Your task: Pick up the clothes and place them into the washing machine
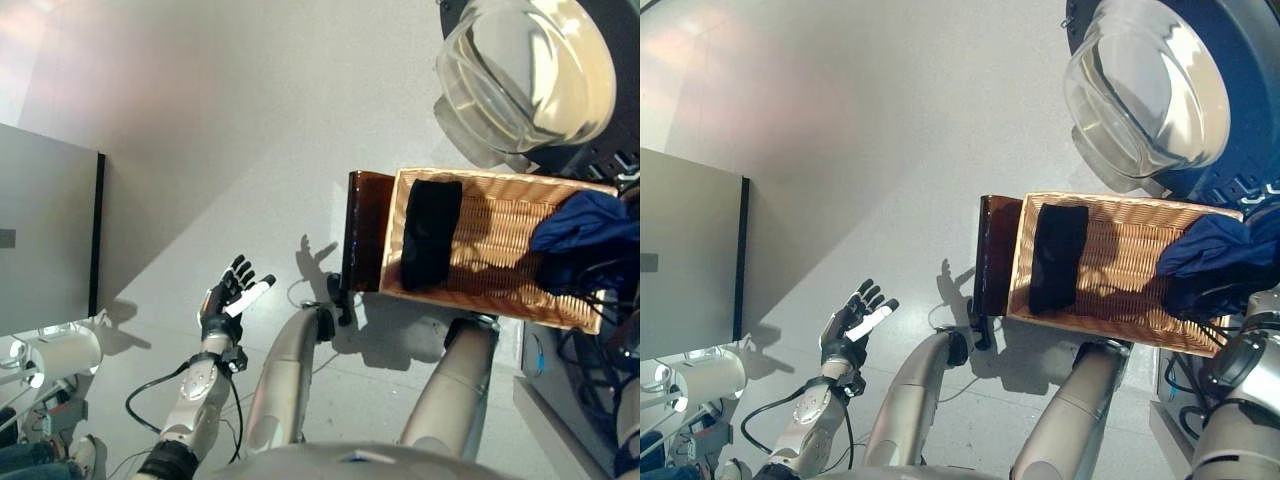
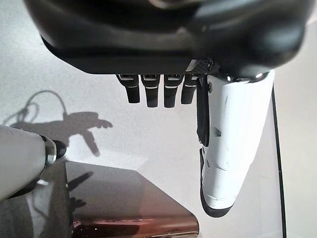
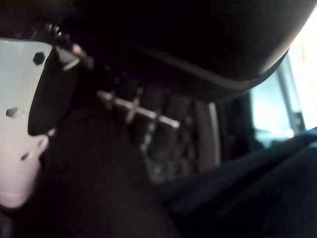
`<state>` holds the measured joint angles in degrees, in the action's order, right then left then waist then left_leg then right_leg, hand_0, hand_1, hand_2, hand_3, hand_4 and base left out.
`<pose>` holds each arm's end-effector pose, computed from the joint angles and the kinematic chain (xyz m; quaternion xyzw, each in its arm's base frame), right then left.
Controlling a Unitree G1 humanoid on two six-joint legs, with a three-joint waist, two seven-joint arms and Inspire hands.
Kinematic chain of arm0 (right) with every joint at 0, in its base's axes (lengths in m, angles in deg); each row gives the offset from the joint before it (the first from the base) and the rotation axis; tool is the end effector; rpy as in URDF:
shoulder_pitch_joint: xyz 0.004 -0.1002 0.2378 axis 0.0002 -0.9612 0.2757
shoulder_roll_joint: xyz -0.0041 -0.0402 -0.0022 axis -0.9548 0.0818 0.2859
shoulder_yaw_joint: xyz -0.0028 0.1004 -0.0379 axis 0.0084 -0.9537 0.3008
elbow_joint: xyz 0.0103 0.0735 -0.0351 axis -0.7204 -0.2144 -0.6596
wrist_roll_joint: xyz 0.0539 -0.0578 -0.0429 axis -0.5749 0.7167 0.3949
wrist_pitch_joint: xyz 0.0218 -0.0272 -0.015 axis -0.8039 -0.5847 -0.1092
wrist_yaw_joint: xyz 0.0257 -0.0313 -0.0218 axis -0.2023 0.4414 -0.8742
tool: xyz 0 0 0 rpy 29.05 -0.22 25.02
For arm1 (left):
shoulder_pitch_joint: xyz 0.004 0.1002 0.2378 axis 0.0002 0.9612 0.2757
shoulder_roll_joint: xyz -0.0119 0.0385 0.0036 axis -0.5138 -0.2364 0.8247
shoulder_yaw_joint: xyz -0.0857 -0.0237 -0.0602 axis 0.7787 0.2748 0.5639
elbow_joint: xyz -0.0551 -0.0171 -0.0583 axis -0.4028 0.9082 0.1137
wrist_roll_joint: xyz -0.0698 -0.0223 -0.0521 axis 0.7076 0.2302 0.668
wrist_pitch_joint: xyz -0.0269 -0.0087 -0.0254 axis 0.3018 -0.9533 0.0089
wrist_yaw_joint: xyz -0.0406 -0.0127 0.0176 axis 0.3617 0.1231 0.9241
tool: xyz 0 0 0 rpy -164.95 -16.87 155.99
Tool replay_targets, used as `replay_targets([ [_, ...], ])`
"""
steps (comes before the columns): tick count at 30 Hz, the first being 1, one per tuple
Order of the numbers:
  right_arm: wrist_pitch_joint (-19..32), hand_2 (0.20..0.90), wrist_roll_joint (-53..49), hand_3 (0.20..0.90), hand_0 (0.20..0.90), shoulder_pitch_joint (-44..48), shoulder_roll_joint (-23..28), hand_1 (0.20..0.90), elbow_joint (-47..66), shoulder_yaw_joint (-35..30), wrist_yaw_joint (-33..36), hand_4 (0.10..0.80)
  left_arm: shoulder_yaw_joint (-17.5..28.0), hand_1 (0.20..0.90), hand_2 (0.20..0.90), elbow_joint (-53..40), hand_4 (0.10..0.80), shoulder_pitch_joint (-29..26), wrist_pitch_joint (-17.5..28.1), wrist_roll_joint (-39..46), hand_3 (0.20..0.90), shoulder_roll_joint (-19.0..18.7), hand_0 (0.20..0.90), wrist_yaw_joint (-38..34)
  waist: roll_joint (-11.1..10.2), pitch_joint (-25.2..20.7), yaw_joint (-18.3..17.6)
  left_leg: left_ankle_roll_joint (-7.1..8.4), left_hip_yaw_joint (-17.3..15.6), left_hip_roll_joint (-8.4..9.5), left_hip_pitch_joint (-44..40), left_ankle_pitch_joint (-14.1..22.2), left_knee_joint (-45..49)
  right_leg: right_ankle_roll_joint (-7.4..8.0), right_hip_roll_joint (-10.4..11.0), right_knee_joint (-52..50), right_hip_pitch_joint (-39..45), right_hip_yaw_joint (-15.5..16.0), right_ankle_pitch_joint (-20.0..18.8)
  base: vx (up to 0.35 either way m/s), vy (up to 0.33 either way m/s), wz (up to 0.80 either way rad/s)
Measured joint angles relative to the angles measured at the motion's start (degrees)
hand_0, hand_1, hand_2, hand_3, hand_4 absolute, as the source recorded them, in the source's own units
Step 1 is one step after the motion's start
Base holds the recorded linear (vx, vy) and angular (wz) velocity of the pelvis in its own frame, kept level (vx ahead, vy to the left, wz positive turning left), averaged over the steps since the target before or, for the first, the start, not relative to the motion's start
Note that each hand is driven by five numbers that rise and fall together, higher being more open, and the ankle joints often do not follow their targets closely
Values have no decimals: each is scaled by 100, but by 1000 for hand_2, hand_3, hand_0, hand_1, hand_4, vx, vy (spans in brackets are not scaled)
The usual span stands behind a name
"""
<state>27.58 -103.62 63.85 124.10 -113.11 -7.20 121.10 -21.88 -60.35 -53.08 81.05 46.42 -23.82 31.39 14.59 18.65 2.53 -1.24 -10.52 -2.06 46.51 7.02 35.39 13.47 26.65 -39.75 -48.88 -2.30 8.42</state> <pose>0.2219 -0.4196 0.1549 0.4721 -0.1147 -0.7235 0.4905 0.1457 0.1760 -0.0327 -0.1549 0.1493 0.0649 0.9744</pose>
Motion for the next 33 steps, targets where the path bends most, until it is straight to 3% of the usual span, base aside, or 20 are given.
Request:
replay_targets([
  [10, 10, 200, -2, 200, 200, 21, -2, 200, 3, 59, -124, 300, 1, 900, 900, 0, 800, -1, 9, 5, 900, 0, 900, -23, -1, -2, -9, -26, -5, -18, 79, -3, 56, 9, -34, -27, -68, -35, -10, -6, -3, -1],
  [11, 13, 230, -2, 230, 230, 24, -2, 230, 3, 60, -124, 322, 1, 900, 900, 0, 800, -1, 9, 5, 900, 0, 900, -23, -1, -2, -9, -26, -3, -18, 82, -3, 59, 9, -33, -26, -68, -36, -11, -24, -19, 4],
  [12, 13, 900, -1, 900, 900, 25, -6, 900, 3, 81, -123, 800, 1, 900, 900, 1, 800, 0, 9, 6, 900, 0, 900, -24, -2, -2, -2, -27, 0, -18, 85, -4, 63, 9, -33, -34, -68, -33, -11, 0, 0, 0],
  [23, -15, 900, 111, 900, 900, -73, -139, 900, 7, 399, -507, 800, 35, 900, 900, 7, 800, 16, 15, 6, 900, 0, 900, -25, -93, -124, -10, 0, 40, -29, 113, 12, 107, 8, -59, -57, -60, -30, -9, 0, 0, 0],
  [27, -2, 900, 135, 900, 900, -220, -146, 900, -9, 399, -493, 800, 84, 900, 900, 29, 800, 56, 21, 7, 900, -10, 900, -23, -248, -262, -3, -6, 51, -28, 115, 13, 124, 7, -62, -53, -54, -30, -9, 0, 0, 0],
  [33, -39, 900, 454, 900, 900, -258, -256, 900, -17, 540, -366, 800, 84, 900, 900, 38, 800, 62, 22, 3, 900, -31, 900, -19, -249, -264, -5, -4, 83, -28, 166, 18, 169, 6, -67, -58, -54, -4, -10, 0, 0, 0],
])
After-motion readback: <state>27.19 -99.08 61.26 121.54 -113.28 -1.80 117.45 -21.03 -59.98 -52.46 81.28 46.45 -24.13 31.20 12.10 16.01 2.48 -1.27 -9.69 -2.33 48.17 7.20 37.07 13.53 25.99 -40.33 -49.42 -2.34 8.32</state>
